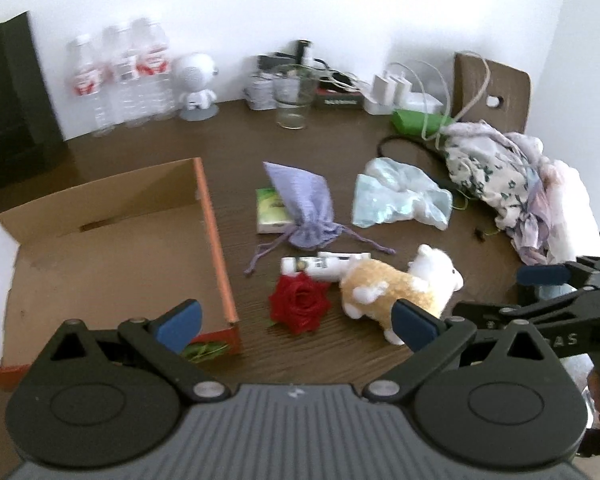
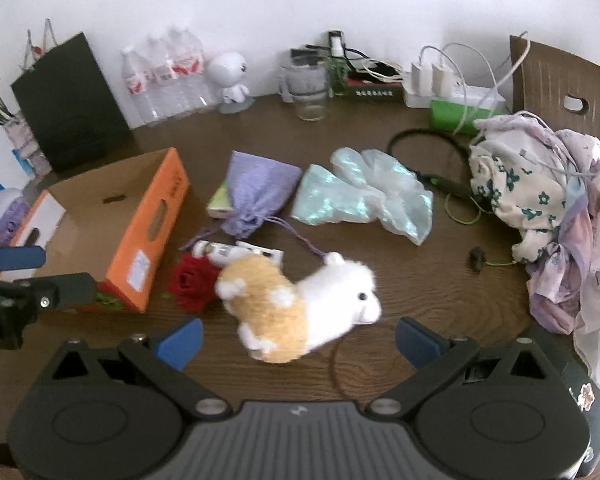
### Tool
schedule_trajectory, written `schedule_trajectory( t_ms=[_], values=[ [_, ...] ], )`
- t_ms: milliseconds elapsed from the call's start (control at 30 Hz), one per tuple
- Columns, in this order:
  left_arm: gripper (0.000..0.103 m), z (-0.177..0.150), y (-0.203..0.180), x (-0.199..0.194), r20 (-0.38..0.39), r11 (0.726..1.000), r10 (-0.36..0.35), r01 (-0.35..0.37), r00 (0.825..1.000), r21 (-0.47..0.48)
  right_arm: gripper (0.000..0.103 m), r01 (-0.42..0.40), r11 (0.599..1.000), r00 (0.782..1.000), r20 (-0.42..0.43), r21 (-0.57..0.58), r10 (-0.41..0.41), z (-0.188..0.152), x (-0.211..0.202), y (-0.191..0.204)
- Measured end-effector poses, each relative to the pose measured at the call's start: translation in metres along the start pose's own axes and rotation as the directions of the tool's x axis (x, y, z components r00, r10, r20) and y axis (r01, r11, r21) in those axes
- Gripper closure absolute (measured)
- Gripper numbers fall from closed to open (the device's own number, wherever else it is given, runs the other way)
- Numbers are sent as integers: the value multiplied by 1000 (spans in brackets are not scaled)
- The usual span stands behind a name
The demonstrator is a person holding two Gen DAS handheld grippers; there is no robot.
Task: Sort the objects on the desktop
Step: 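Reach the left tool to the red rose while the right tool reaches the plush alpaca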
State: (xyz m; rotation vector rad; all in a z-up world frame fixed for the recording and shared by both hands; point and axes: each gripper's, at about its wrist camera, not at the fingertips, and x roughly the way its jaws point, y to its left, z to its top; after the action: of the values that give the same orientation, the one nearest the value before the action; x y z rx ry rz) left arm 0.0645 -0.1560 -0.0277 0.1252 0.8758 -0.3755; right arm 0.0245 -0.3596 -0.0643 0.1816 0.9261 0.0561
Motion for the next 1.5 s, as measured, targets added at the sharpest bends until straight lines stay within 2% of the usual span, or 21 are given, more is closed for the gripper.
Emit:
schedule_trajectory(
  t_ms=[367, 533, 600, 667, 800, 1033, 1500],
  values=[
    [0, 5, -25, 45, -18, 992, 43, -40, 999, 118, 0, 16, 999, 999, -43, 31, -15, 7, 34, -30],
    [6, 5, -35, 64, -27, 982, 43, -37, 999, 186, 1, 27, 998, 998, -63, 53, -24, 16, 44, -35],
    [14, 6, -35, 71, -39, 981, 51, -43, 998, 189, 5, 35, 996, 997, -76, 77, -29, 19, 49, -38],
    [17, 6, -35, 77, -51, 980, 59, -48, 997, 192, 5, 32, 994, 996, -90, 100, -23, 21, 53, -41],
    [18, 8, -35, 90, -75, 978, 75, -58, 994, 199, 13, 34, 990, 992, -124, 136, -17, 25, 64, -44],
    [20, 9, -33, 108, -123, 980, 76, -51, 989, 194, 13, 25, 984, 987, -162, 175, 4, 30, 82, -44],
    [37, 5, -30, 137, -210, 983, 83, -45, 974, 180, 14, 5, 952, 977, -203, 306, 60, 30, 102, -57]
  ],
)
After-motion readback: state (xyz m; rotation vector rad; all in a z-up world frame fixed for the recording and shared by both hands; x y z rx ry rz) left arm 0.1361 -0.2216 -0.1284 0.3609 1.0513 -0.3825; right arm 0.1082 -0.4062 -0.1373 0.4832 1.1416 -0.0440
